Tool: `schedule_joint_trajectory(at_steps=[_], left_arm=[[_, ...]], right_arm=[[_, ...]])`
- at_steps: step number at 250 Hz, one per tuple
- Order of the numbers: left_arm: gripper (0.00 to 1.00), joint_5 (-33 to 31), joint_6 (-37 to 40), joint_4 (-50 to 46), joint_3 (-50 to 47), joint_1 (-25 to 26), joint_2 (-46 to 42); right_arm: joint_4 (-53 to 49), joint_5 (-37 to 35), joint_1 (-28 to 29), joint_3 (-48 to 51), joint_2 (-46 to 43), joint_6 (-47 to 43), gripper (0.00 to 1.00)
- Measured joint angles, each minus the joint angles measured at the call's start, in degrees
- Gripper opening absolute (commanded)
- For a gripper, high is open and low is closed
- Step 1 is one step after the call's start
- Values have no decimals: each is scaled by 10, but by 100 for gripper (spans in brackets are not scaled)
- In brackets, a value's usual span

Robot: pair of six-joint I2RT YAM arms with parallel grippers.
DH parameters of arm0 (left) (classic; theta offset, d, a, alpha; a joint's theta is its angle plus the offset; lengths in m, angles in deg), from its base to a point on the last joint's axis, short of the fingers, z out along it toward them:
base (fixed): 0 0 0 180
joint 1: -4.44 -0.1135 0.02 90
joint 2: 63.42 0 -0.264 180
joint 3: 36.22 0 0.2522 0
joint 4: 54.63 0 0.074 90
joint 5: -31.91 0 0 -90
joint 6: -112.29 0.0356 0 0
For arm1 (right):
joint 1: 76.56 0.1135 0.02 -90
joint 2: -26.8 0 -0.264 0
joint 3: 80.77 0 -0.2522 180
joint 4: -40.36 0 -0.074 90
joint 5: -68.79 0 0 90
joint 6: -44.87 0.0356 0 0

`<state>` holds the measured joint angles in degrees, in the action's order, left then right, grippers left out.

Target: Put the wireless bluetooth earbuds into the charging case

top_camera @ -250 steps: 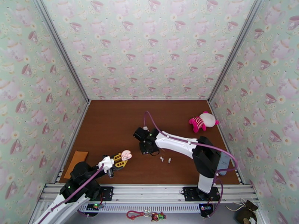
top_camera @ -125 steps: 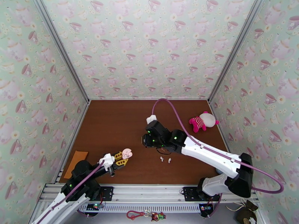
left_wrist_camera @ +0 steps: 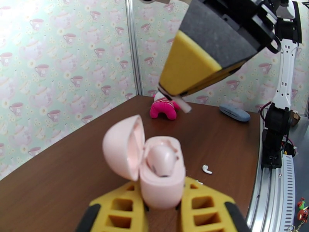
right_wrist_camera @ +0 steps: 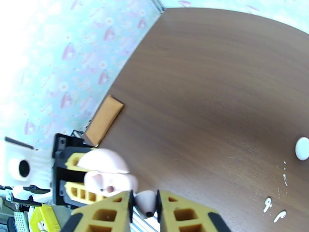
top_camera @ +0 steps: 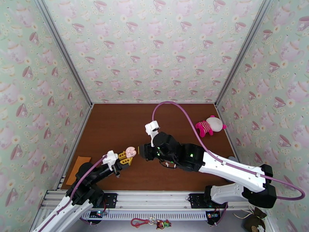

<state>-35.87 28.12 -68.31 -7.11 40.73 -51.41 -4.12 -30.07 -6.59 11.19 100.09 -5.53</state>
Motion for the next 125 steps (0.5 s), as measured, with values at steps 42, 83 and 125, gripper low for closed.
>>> schedule_joint_trajectory(at_steps=[42,83,125], left_arm=[[0,0,-9,3,0,0,0],[0,5,-20,4,0,-1,0],[0,9,-37,14,0,-7,1]], right_arm=[[44,-12,17,16,-12,-1,25],[92,-26,27,37,-16,-5,25],[125,-32,36,50,-16,-5,25]])
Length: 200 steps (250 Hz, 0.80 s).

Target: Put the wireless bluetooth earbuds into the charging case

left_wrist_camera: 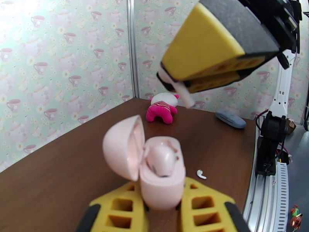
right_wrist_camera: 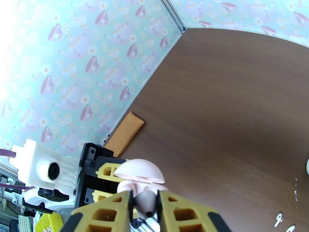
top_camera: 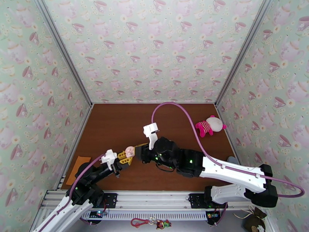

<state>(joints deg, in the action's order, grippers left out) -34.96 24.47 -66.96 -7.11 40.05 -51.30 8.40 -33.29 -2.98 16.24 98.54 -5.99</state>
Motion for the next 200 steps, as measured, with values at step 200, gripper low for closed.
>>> schedule_joint_trajectory(at_steps=[200], left_arm=[[0,35,-95,62,0,-12,35]], right_arm=[[48,-26,11,17,7,-5,24]])
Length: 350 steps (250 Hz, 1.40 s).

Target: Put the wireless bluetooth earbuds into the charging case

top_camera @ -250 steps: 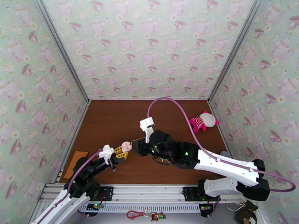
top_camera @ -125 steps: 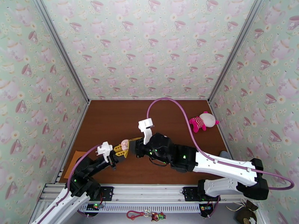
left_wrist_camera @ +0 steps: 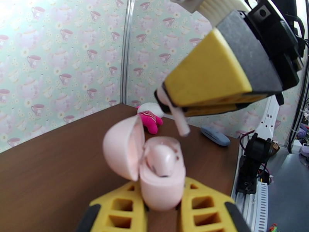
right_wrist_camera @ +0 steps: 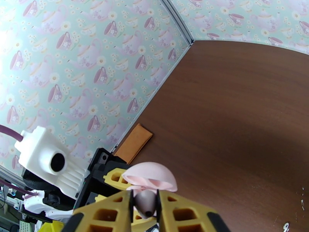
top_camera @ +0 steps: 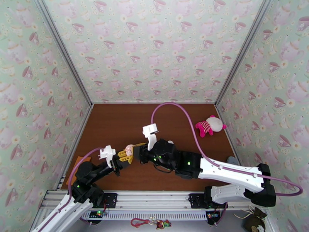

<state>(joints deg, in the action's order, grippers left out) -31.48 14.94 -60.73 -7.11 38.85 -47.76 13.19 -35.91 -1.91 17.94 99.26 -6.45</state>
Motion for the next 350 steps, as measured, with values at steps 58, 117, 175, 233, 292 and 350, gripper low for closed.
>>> schedule_joint_trajectory(at_steps=[58,117,175,233,292,350], left_arm=[[0,7,-8,4,0,-2,4],[0,12,-13,4,0,-2,4],[0,13,-16,4,0,-2,4],[0,12,-17,4,0,-2,4],[0,12,-17,4,0,-6,3],[0,12,-17,0,0,-9,3]], right_arm=[[2,-4,0,0,9,-4,24],[3,-13,0,2,11,-6,23],[10,-15,1,9,11,-6,23],[20,-17,9,14,11,-5,23],[28,-25,12,18,11,-5,23],[35,-30,12,27,11,-4,22]])
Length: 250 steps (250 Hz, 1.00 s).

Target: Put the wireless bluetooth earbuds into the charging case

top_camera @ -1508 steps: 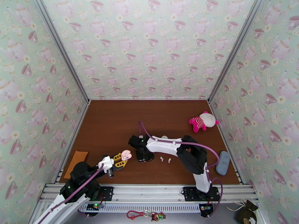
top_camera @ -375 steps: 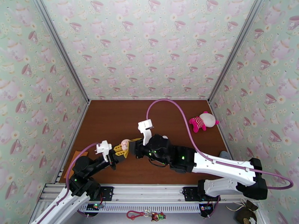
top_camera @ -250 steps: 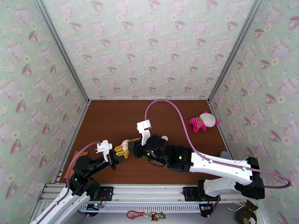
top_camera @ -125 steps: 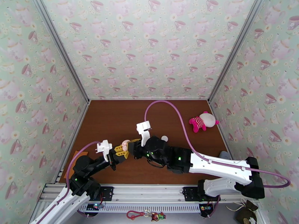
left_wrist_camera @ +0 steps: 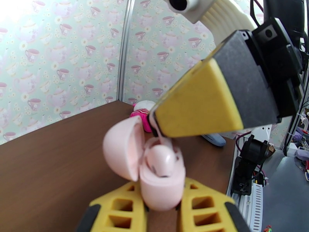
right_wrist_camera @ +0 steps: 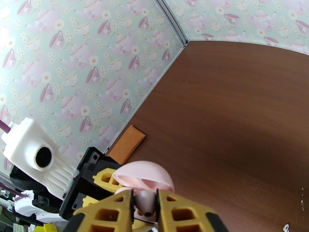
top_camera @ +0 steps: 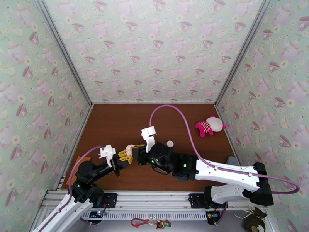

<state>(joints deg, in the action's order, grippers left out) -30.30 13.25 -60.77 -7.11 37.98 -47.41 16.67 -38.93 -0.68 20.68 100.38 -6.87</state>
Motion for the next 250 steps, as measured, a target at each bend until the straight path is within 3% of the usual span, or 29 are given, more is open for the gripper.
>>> schedule_joint_trajectory(at_steps=[250], left_arm=[[0,0,0,-5,0,-3,-3]], right_arm=[[5,-6,6,5,-1,0,30]])
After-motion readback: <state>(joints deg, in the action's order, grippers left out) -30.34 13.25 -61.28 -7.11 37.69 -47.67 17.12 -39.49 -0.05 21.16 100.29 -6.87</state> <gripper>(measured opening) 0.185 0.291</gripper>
